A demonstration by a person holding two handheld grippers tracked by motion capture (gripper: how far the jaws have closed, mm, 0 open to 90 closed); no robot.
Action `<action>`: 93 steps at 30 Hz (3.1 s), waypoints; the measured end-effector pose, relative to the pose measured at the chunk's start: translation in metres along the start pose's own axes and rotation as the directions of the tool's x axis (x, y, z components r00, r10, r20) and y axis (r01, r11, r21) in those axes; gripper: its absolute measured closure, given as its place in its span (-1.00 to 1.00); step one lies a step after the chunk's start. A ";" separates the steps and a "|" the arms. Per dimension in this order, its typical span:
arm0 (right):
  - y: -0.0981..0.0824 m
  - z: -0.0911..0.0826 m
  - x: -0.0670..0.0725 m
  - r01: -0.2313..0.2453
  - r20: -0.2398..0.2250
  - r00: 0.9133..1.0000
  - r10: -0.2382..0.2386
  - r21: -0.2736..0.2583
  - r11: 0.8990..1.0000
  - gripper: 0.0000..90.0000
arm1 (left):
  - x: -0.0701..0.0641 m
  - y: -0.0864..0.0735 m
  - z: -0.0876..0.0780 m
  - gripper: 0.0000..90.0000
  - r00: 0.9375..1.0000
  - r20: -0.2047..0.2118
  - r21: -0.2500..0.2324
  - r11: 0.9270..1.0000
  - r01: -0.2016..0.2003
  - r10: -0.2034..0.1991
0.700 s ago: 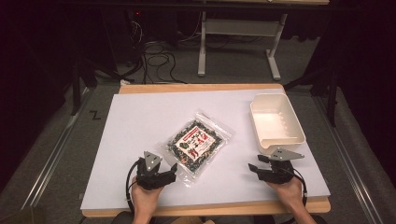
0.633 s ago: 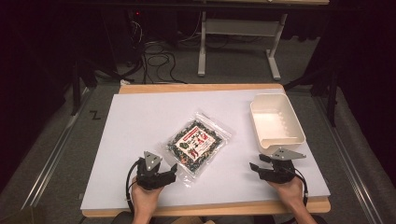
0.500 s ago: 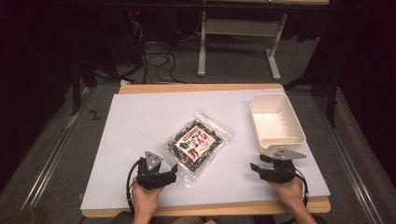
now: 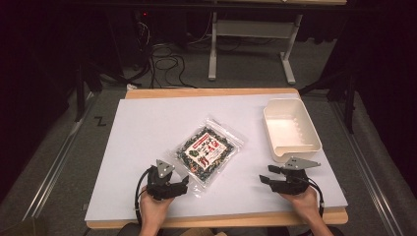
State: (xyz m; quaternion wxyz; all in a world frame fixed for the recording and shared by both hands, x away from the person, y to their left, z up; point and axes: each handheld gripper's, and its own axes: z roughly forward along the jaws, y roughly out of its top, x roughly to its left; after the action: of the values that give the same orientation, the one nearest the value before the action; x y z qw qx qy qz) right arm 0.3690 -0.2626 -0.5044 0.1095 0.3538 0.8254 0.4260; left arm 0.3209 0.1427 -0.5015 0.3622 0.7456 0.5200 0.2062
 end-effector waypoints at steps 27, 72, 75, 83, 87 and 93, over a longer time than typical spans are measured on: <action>0.044 0.023 0.010 0.020 0.041 0.999 -0.023 0.078 0.997 -0.05 | -0.009 0.002 0.009 -0.57 0.997 0.014 0.037 0.997 -0.073 0.073; 0.131 0.098 -0.016 -0.055 0.139 0.990 0.029 0.184 0.981 -0.11 | 0.003 0.006 0.020 -0.41 0.999 -0.027 0.049 0.998 -0.040 0.041; 0.134 0.098 -0.016 -0.063 0.144 0.989 0.038 0.177 0.982 -0.12 | 0.002 0.005 0.021 -0.41 0.998 -0.028 0.058 0.997 -0.047 0.049; 0.137 0.111 -0.021 -0.093 0.166 0.985 0.056 0.226 0.970 -0.11 | 0.003 0.005 0.021 -0.41 0.998 -0.030 0.056 0.997 -0.044 0.046; 0.137 0.118 -0.024 -0.131 0.170 0.981 0.091 0.238 0.962 -0.11 | 0.003 0.004 0.021 -0.40 0.999 -0.028 0.058 0.997 -0.045 0.046; 0.133 0.131 -0.025 -0.184 0.156 0.977 0.147 0.260 0.948 -0.11 | 0.003 0.004 0.022 -0.39 0.998 -0.026 0.064 0.997 -0.047 0.048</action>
State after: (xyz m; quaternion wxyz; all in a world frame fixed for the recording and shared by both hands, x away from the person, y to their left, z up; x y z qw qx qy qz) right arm 0.5159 -0.1456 -0.4837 0.0788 0.4615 0.8344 0.2909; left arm 0.3399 0.1377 -0.5128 0.3262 0.7659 0.5134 0.2085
